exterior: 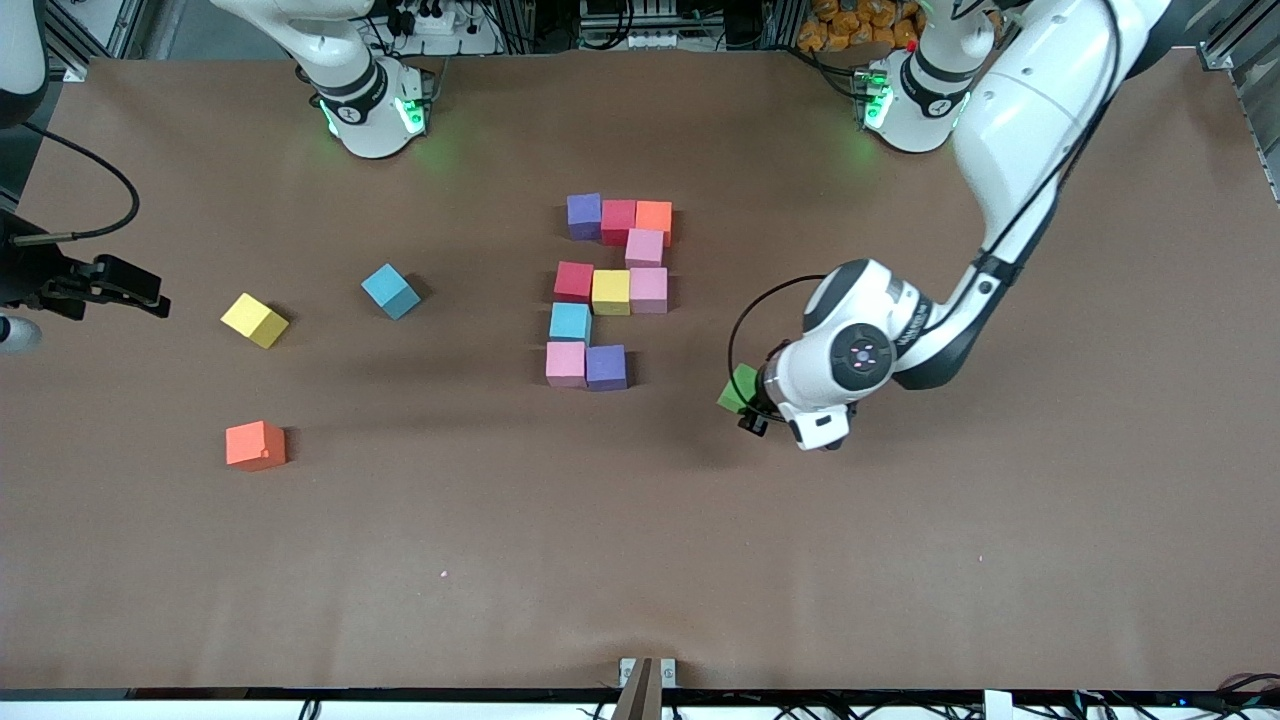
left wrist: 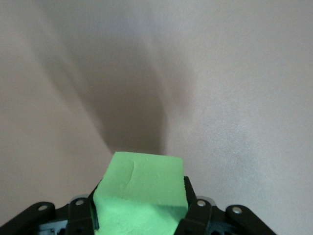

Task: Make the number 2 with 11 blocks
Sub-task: 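Carry the green cube to the group with the left gripper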

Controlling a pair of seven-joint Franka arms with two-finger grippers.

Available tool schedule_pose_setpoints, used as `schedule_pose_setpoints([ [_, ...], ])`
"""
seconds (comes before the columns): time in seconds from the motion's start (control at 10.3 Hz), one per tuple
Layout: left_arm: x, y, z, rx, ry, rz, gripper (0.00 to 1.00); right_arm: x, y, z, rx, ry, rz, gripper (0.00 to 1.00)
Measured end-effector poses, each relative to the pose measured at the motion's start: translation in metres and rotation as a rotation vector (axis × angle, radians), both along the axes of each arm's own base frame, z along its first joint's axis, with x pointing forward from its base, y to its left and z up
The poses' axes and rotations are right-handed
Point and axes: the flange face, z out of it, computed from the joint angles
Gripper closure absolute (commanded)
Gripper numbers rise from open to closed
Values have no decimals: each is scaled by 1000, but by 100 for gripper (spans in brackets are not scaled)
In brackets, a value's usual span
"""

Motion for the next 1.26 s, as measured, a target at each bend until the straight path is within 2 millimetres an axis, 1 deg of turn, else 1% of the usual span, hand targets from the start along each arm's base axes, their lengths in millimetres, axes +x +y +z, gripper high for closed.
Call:
schedule_pose_setpoints([
  [0.19, -7, -25, -16, 29, 19, 79, 60, 0, 0, 0, 0, 1, 2, 0],
  [0.48, -12, -51, -22, 23, 19, 196, 60, 0, -2, 0, 0, 0, 9, 0],
  [0.77, -18, -71, -28, 31, -3, 286, 59, 0, -5, 0, 1, 0, 6, 0],
  [1.06, -32, -95, -41, 31, 4, 381, 59, 0, -6, 0, 1, 0, 6, 0],
  [1.26, -37, -103, -41, 39, 5, 428, 59, 0, -8, -2, 2, 3, 23, 0],
])
